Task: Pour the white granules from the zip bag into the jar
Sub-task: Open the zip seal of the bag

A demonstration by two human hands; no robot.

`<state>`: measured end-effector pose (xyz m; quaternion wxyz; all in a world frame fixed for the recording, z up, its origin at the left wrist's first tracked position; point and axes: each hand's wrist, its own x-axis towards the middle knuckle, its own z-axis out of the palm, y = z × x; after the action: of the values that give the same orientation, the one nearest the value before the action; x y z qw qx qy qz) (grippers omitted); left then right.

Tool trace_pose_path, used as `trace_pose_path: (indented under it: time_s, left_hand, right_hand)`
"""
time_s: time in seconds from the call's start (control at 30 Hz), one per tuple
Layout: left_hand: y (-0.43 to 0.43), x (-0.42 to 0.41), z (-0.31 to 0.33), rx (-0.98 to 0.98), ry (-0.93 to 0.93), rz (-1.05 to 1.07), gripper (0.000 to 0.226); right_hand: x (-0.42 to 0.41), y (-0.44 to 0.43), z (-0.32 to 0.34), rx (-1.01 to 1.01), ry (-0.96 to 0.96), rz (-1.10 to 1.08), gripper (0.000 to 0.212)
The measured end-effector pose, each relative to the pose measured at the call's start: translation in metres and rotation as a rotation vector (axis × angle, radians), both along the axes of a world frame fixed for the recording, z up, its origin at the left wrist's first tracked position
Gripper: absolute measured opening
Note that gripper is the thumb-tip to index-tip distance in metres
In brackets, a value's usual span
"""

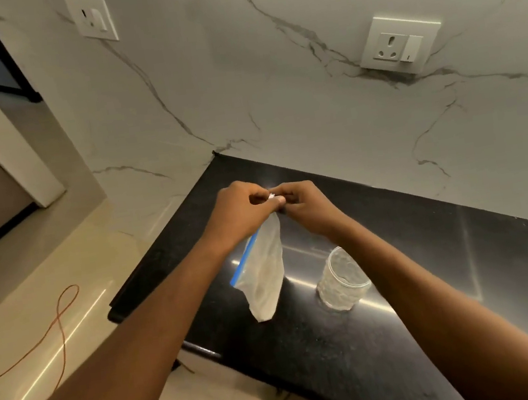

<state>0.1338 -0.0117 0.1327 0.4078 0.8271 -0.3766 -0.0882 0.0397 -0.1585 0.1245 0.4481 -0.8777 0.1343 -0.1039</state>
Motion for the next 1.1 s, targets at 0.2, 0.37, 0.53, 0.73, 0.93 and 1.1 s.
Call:
trace_pose_path:
  time_s: [0.2,0.37,0.53,0.73,0.93,1.1]
  left_hand:
    - [-0.004,0.005,-0.002,0.058,-0.043,-0.009,0.019]
    - [0.000,0.005,0.000,0.063,-0.065,-0.032,0.019]
    - [0.002,0.002,0.001,0.083,-0.078,-0.040,0.021]
    - [0.001,-0.005,0.003,0.165,-0.216,0.018,0.025]
    - [0.002,-0.009,-0.002,0.232,-0.304,0.097,0.025]
    - [0.013,-0.014,-0.004,0.266,-0.294,0.131,0.024]
  right_hand:
    - [-0.006,0.000,-0.005,0.014,-0.067,-0.062,0.023]
    - [-0.009,-0.006,-0.005,-0.023,-0.084,-0.085,0.020]
    - [-0.008,-0.009,-0.008,-0.079,-0.098,-0.092,0.016]
    - [-0.002,-0.007,-0.008,-0.146,-0.095,-0.104,0.015]
    - [0.001,-0.011,-0.015,-0.134,-0.117,-0.192,0.016]
    - [0.001,-0.021,-0.019,-0.056,-0.110,-0.248,0.015]
